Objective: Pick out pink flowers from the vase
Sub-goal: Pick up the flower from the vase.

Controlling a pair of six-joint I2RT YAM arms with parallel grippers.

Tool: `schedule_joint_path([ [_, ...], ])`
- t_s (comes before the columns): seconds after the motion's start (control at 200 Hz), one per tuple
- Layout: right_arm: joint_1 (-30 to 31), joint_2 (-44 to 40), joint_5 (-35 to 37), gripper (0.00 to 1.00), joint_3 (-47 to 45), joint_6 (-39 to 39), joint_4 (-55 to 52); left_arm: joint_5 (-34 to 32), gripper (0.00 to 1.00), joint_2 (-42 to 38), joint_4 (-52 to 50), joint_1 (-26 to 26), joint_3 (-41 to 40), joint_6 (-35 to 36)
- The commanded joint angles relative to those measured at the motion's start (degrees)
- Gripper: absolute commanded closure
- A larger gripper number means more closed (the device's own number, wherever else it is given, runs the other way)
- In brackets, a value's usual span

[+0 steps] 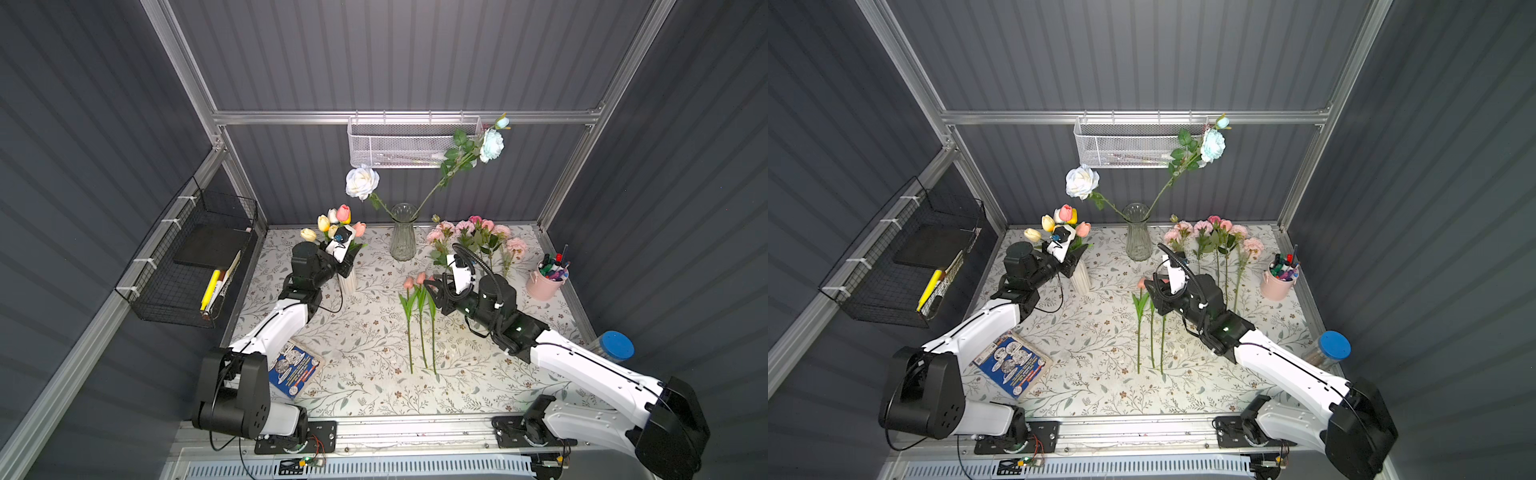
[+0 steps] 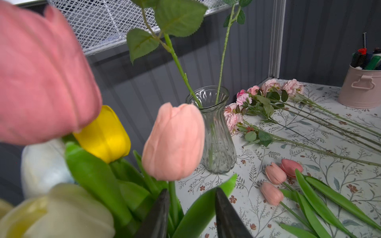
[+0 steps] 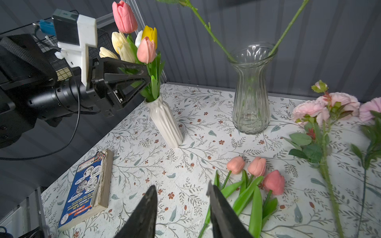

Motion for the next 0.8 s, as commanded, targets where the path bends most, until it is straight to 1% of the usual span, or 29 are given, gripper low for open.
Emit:
schedule_joint_path([
  [0.0,0.55,0.45,-0.18,0.57,-0.22,-0.67,0.86,-1.63,0.65,0.99,1.0,0.52,2.17,-0.15],
  [0.22,1.12,0.9,-0.27,0.57,-0.01,-1.44,0.77,-1.11,0.71,1.89,2.28,0.94,2.89,-1.47],
  [0.795,2.03,1.69,0.9,0.57,0.33,-2.03,-0.11,-0.75,0.74,4.8,0.81,1.22,5.4,-1.18],
])
